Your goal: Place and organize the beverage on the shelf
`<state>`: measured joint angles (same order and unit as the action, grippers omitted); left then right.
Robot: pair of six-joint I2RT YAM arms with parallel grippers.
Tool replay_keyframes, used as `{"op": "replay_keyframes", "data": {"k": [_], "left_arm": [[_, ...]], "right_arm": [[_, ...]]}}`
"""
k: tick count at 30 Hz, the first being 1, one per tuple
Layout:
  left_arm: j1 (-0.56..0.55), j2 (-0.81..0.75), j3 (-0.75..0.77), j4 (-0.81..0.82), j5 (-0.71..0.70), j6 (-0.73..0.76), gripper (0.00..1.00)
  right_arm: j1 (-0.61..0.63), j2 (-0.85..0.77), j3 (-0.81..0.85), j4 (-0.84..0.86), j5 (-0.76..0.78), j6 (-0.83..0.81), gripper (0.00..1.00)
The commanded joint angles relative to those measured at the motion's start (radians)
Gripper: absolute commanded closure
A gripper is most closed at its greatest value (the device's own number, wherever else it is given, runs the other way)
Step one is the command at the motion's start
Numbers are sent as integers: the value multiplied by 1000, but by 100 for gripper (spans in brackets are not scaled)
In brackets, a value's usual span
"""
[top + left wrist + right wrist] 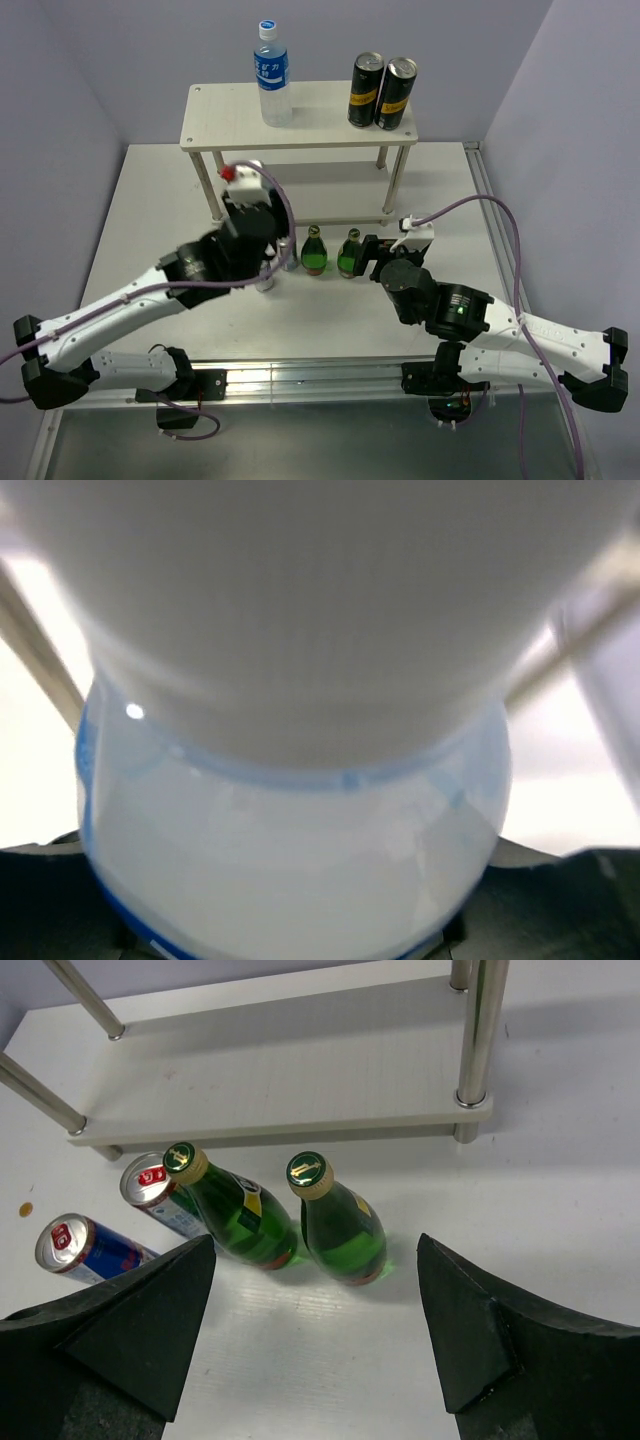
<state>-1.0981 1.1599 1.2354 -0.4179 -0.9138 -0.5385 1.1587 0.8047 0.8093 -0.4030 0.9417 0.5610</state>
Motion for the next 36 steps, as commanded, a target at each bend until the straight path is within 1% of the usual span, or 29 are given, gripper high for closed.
{"op": "replay_keyframes", "data": {"k": [1, 2, 4, 5, 7, 8, 9, 10, 11, 12, 14, 19, 24, 25, 27, 29, 30, 31, 33, 34, 35, 36], "left_arm": [[142, -31, 185, 185, 32, 279, 100], [205, -11, 279, 194, 45, 332, 100], [265, 64, 385, 186, 98, 374, 100], [320, 92, 483, 183, 117, 405, 100], [374, 174, 562, 186, 195, 428, 100], [426, 205, 644, 174, 220, 431, 100], [450, 272, 689, 163, 237, 434, 100], [472, 308, 734, 150, 242, 434, 100], [507, 342, 812, 139, 245, 433, 100], [523, 394, 843, 119, 259, 428, 100], [566, 435, 897, 117, 292, 422, 100], [609, 520, 906, 154, 320, 425, 99], [647, 580, 938, 125, 345, 385, 97], [649, 583, 940, 126, 345, 385, 93], [650, 586, 937, 131, 345, 387, 88], [650, 590, 935, 130, 337, 390, 79], [650, 590, 935, 128, 332, 390, 72], [650, 592, 934, 126, 331, 393, 59], [652, 592, 931, 126, 326, 396, 44], [652, 590, 921, 128, 320, 397, 35], [652, 586, 915, 128, 320, 397, 30], [652, 583, 900, 134, 320, 399, 22]], "right_arm": [[6, 2, -7, 41, 20, 19, 12], [4, 2, -9, 39, 23, 19, 12], [6, -7, -13, 38, 26, 20, 12], [6, -12, -15, 38, 25, 19, 12], [6, -24, -22, 36, 28, 17, 12], [4, -25, -25, 29, 32, 20, 12], [4, -28, -30, 27, 34, 23, 12], [4, -35, -35, 27, 35, 27, 12], [4, -38, -44, 32, 35, 27, 12], [4, -39, -48, 30, 35, 33, 12], [4, -45, -61, 33, 31, 37, 12], [6, -53, -76, 17, 28, 54, 13], [6, -81, -99, 10, 31, 62, 13], [4, -81, -102, 7, 31, 62, 13], [6, -82, -102, 6, 34, 63, 13], [4, -75, -104, 6, 35, 63, 13], [4, -73, -102, 7, 34, 63, 13], [6, -70, -102, 7, 34, 63, 13], [4, -65, -102, 13, 29, 62, 13], [4, -62, -102, 15, 28, 63, 13], [4, -61, -99, 13, 28, 65, 13], [6, -61, -101, 15, 26, 65, 12]]}}
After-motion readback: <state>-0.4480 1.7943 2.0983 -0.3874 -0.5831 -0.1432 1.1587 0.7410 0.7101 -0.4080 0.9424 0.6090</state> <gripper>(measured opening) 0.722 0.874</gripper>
